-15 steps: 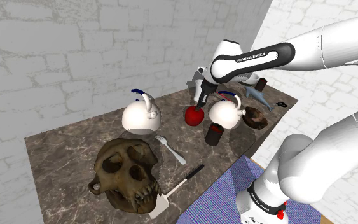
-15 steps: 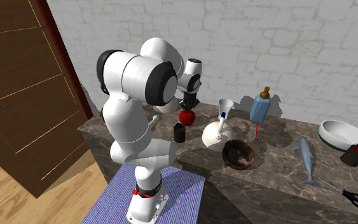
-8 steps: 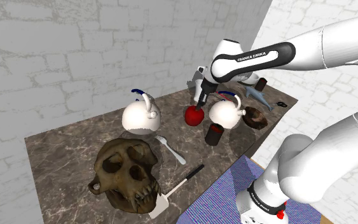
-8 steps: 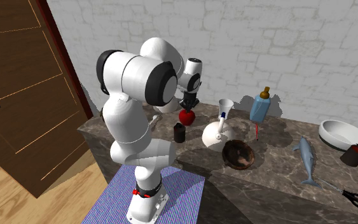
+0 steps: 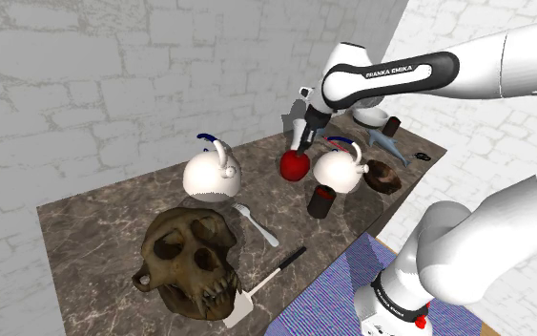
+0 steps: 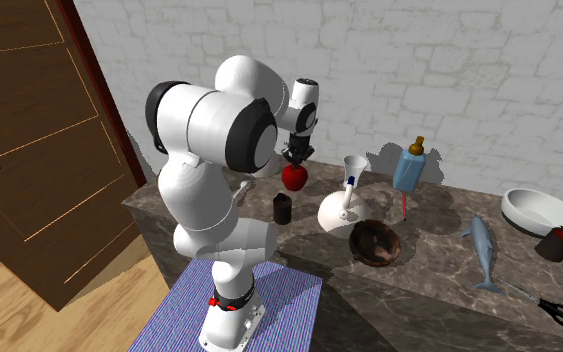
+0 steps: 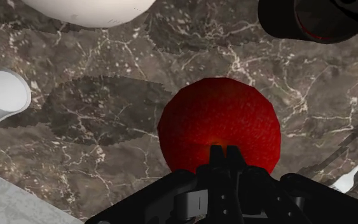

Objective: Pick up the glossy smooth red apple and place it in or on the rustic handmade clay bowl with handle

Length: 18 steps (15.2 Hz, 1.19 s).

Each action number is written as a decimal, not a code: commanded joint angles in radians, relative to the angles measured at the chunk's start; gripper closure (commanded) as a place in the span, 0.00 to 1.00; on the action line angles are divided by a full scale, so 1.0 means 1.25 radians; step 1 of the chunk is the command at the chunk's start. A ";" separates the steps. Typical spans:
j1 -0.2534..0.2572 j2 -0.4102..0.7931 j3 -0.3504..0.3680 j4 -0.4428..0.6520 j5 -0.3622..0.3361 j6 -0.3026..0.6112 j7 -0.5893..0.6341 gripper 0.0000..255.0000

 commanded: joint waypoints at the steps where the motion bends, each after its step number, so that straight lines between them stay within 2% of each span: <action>1: -0.002 -0.013 0.004 0.012 -0.004 -0.025 0.005 1.00; 18: -0.002 -0.054 0.025 0.162 -0.010 -0.213 0.028 1.00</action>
